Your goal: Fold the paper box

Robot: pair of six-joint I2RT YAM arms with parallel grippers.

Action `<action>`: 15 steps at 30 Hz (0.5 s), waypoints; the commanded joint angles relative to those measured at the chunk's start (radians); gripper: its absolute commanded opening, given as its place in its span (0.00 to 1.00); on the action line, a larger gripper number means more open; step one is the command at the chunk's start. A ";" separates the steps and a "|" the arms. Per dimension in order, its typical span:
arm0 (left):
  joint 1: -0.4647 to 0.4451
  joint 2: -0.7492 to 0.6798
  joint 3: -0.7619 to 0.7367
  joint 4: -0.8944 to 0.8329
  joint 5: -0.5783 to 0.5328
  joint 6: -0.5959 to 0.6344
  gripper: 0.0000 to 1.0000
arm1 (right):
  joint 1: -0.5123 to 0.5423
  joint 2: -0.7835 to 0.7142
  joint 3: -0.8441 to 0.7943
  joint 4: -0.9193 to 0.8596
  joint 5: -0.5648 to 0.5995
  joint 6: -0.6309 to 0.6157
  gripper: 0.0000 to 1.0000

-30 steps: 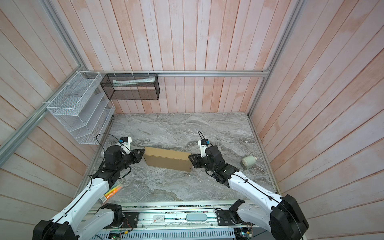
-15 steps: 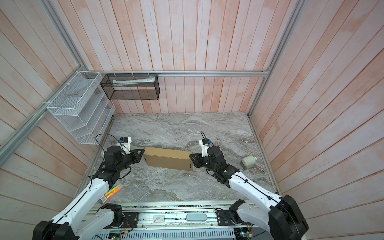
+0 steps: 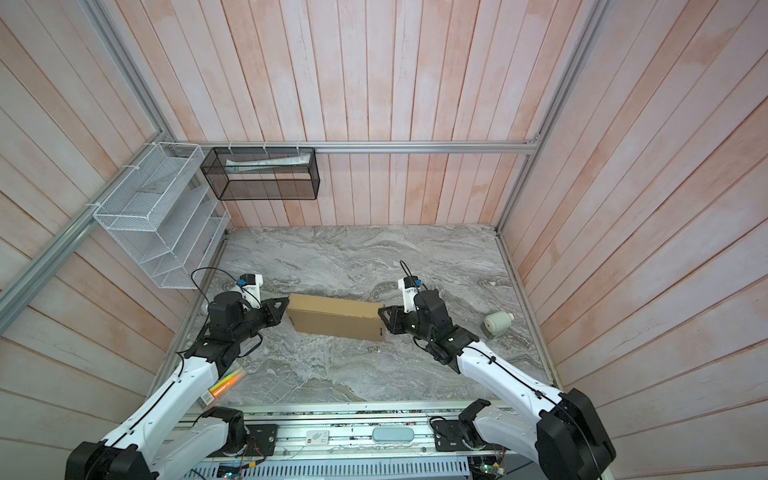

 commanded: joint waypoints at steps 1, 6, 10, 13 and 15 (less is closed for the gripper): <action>0.003 0.008 -0.029 -0.068 0.014 0.000 0.13 | -0.005 0.015 0.041 -0.019 -0.033 -0.015 0.38; 0.003 0.008 -0.029 -0.065 0.017 0.000 0.13 | -0.003 0.043 0.049 -0.006 -0.080 -0.025 0.43; 0.002 0.011 -0.029 -0.063 0.019 0.001 0.13 | 0.013 0.068 0.054 0.010 -0.097 -0.028 0.48; 0.003 0.013 -0.029 -0.062 0.020 -0.001 0.13 | 0.027 0.081 0.060 0.012 -0.100 -0.036 0.52; 0.003 0.013 -0.029 -0.061 0.021 -0.002 0.13 | 0.030 0.086 0.057 0.015 -0.100 -0.036 0.53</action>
